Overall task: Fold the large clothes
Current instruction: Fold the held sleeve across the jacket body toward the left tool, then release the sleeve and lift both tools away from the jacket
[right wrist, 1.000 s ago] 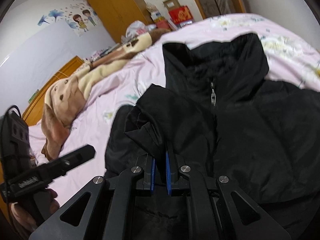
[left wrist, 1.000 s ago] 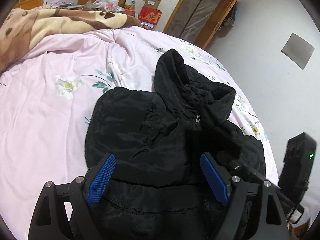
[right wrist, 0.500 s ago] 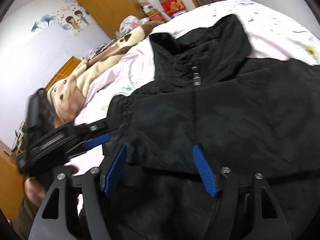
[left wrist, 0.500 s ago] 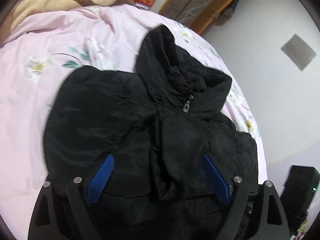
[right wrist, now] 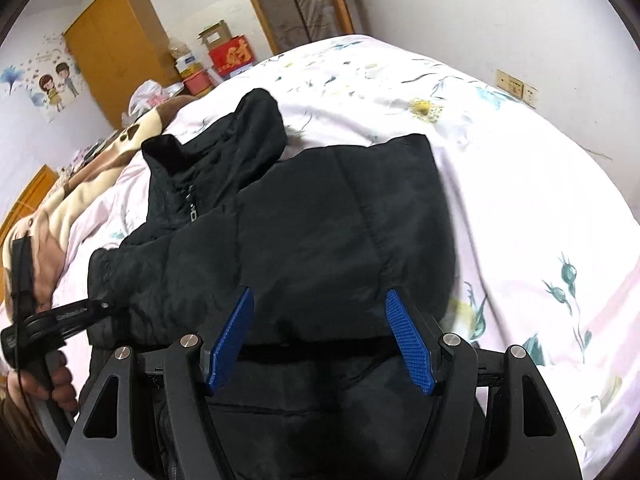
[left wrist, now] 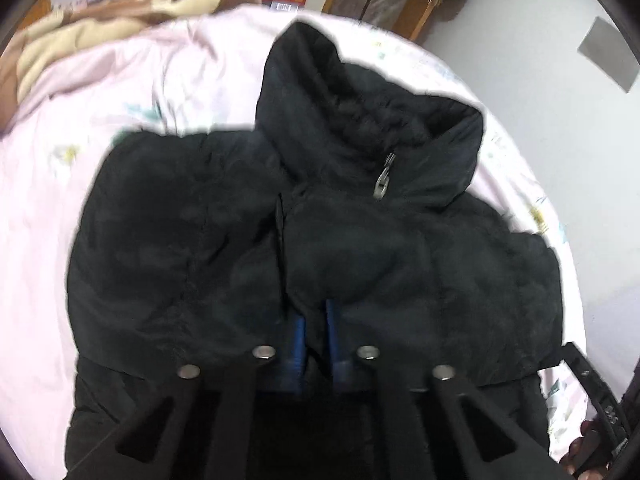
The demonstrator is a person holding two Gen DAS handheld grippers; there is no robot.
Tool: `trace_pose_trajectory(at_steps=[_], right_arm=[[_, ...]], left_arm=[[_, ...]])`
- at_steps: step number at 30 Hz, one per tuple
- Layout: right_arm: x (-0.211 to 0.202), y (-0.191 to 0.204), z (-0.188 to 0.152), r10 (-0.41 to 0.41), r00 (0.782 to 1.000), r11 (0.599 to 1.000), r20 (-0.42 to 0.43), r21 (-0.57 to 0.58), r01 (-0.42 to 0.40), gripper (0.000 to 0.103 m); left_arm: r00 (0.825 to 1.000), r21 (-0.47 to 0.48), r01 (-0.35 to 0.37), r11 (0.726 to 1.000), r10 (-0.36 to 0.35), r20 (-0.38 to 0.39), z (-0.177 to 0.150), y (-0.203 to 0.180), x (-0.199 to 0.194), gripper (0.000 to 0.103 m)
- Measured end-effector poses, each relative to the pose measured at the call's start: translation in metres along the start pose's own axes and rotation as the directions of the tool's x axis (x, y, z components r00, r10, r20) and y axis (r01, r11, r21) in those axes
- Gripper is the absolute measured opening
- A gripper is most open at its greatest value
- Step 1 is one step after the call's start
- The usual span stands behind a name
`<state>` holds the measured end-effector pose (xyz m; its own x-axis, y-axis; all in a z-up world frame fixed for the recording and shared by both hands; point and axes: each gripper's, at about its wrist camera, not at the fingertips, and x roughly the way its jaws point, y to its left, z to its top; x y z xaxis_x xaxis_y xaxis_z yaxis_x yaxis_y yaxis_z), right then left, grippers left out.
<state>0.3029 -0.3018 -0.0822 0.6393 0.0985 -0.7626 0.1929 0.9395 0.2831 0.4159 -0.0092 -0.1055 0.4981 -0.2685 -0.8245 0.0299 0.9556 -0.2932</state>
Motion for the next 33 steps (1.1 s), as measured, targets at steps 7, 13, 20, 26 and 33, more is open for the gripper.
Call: trace_pose_trajectory(at_steps=[7, 13, 20, 26, 33], right_arm=[[-0.006, -0.004, 0.008, -0.014, 0.999, 1.000, 0.037, -0.015, 0.015, 0.069], [0.014, 0.008, 0.009, -0.028, 0.999, 0.997, 0.033, -0.074, 0.031, 0.069], [0.055, 0.005, 0.007, -0.124, 0.992, 0.982, -0.027, -0.147, 0.119, 0.069], [0.071, -0.004, 0.003, -0.155, 0.987, 0.974, -0.045, -0.175, 0.145, 0.076], [0.085, 0.003, 0.004, -0.215, 0.975, 0.955, -0.058, -0.224, 0.197, 0.079]], left_arm=[[0.984, -0.006, -0.064, 0.998, 0.064, 0.169, 0.023, 0.014, -0.043, 0.007], [0.987, -0.050, -0.120, 0.992, 0.124, 0.103, 0.011, 0.039, -0.014, 0.007], [0.988, -0.056, -0.149, 0.987, 0.151, 0.037, -0.004, 0.050, 0.018, 0.015], [0.988, -0.037, -0.153, 0.987, 0.154, 0.015, -0.006, 0.052, 0.034, 0.017], [0.991, -0.043, -0.135, 0.990, 0.135, 0.000, -0.004, 0.055, 0.047, 0.018]])
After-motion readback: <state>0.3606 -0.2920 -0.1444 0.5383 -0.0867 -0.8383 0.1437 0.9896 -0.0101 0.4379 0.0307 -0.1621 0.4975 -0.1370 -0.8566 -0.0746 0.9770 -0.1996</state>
